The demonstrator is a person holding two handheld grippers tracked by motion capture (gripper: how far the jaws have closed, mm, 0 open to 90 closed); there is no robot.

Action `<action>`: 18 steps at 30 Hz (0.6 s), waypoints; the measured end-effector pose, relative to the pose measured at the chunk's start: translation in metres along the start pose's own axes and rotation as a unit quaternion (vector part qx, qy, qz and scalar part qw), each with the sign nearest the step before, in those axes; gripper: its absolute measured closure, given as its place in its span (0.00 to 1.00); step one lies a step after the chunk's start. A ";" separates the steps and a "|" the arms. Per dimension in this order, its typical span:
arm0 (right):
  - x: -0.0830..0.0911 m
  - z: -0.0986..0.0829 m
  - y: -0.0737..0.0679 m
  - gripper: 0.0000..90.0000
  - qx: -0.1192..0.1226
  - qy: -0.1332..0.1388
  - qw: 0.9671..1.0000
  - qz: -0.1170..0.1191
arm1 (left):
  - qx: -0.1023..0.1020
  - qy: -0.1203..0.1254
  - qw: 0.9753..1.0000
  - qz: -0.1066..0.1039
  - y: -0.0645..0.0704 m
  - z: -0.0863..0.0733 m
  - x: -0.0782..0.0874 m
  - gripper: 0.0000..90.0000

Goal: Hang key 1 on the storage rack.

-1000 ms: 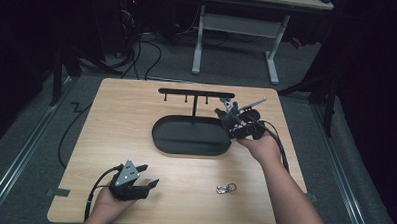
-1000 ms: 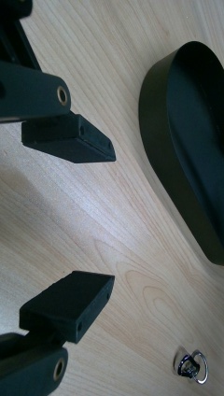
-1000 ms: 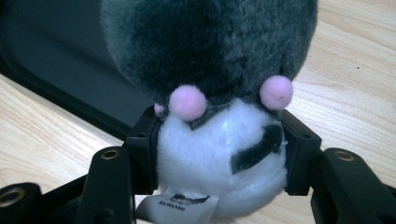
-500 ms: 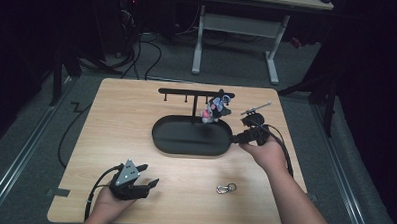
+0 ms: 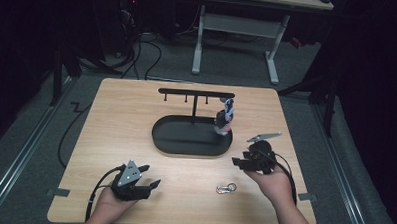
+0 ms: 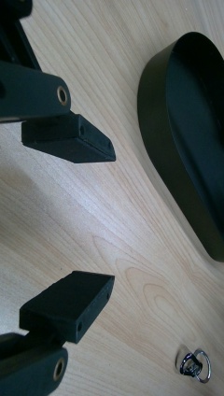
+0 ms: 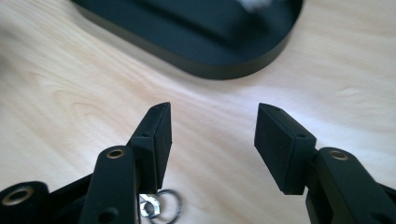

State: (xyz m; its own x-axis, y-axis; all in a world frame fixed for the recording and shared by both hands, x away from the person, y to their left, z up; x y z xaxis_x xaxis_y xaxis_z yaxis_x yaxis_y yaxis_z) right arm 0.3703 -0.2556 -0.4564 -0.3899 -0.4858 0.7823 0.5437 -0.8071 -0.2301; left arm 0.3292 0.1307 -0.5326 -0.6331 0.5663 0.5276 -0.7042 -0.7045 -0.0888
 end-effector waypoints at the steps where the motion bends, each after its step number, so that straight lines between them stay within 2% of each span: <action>1: -0.001 -0.005 0.000 0.52 -0.001 0.008 1.000 0.006 | -0.002 0.000 1.000 0.000 0.001 0.000 -0.001 0.39; 3: -0.003 -0.016 -0.004 0.52 0.005 0.024 1.000 0.009 | -0.004 -0.002 1.000 0.000 0.001 0.000 -0.001 0.39; 6: -0.005 -0.034 -0.012 0.53 0.010 0.065 0.998 0.014 | -0.003 -0.002 1.000 0.000 0.002 0.000 -0.002 0.39; 9: -0.009 -0.050 -0.017 0.53 0.012 0.082 0.997 0.005 | -0.005 -0.002 1.000 -0.002 0.004 0.000 -0.002 0.39; 13: -0.011 -0.070 -0.021 0.60 0.005 0.111 0.994 0.014 | -0.004 -0.007 1.000 -0.003 0.005 0.000 -0.003 0.39; 15: -0.009 -0.077 -0.025 0.70 0.004 0.119 0.993 0.020 | -0.005 -0.007 1.000 -0.003 0.006 0.000 -0.003 0.39; 16: -0.008 -0.080 -0.029 0.75 0.003 0.125 0.992 0.031 | -0.006 -0.006 1.000 -0.003 0.007 0.000 -0.004 0.39; 18: -0.008 -0.084 -0.034 0.88 0.017 0.121 0.992 0.039 | -0.009 -0.009 1.000 -0.005 0.008 0.000 -0.005 0.39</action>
State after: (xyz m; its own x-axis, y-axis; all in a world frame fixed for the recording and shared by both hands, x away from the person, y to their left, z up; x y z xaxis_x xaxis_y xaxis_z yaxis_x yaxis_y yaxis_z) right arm 0.2929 -0.2527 -0.5038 -0.5109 -0.6156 0.6000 0.6027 -0.7542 -0.2606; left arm 0.3273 0.1223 -0.5358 -0.6210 0.5648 0.5434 -0.7153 -0.6918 -0.0984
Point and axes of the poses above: each handheld gripper's, and its own axes: x roughly backward along the jaws, z roughly out of its top, y roughly to its right, the point moved 2 cm from there along -x, roughly forward along the jaws, and after that the axes turned 8 degrees about z, right-handed, at the moved point
